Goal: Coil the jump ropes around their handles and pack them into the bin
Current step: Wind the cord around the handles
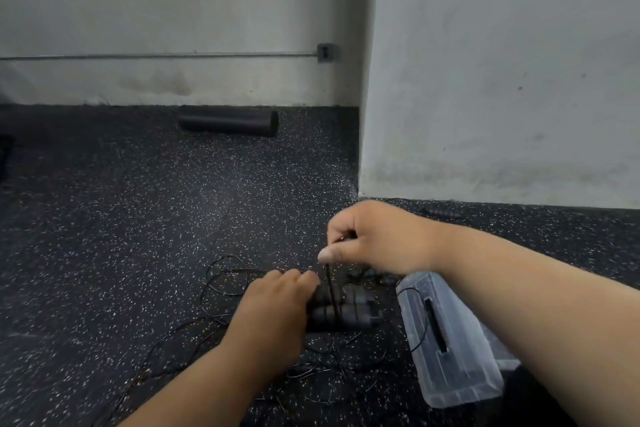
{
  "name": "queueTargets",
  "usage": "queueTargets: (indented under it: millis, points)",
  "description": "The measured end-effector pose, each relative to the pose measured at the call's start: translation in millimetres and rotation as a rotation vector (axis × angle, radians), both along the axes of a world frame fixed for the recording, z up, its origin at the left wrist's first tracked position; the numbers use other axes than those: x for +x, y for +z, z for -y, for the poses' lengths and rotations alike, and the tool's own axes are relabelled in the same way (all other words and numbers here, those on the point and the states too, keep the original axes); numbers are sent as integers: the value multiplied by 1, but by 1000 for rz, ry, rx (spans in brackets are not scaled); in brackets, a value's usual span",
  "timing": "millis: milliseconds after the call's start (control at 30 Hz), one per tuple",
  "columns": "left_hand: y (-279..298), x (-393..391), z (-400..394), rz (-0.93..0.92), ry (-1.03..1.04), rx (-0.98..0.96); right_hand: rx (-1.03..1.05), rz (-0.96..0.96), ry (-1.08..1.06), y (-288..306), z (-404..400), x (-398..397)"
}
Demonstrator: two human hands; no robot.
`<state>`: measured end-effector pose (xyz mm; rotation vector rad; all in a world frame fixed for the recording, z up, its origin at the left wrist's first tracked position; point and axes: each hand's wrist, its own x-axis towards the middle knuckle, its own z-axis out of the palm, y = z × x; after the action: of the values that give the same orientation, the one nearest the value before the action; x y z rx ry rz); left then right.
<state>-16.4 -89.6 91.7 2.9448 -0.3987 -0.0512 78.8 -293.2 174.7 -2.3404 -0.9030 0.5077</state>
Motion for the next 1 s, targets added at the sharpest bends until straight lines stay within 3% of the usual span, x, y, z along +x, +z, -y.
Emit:
queueTargets:
  millis: [133, 267, 367, 467, 533, 633, 733, 800, 900, 1000]
  points:
    - [14, -4, 7, 103, -51, -207, 34, -267, -74, -44, 28, 27]
    - [20, -5, -4, 115, 100, -461, 201, -484, -103, -68, 14, 10]
    - [21, 0, -10, 155, 319, -553, 85, -407, -100, -71, -3, -8]
    - [14, 12, -24, 116, 455, -325, -231, -88, 86, -65, -10, -28]
    - [4, 14, -28, 13, 382, -98, -369, 136, 251, -50, -16, -42]
    - [-10, 7, -16, -98, 98, 11, -322, 234, 275, -18, -18, -39]
    - [-4, 3, 2, -95, -144, -52, -117, -44, 128, -12, -4, -9]
    - [11, 1, 9, -65, -186, -184, 1, -285, 64, -30, 9, 10]
    - [32, -1, 4, 31, 46, -500, 146, -453, -63, -63, 13, 18]
    - [33, 11, -18, 106, 435, -643, -70, -245, -18, -70, -3, -9]
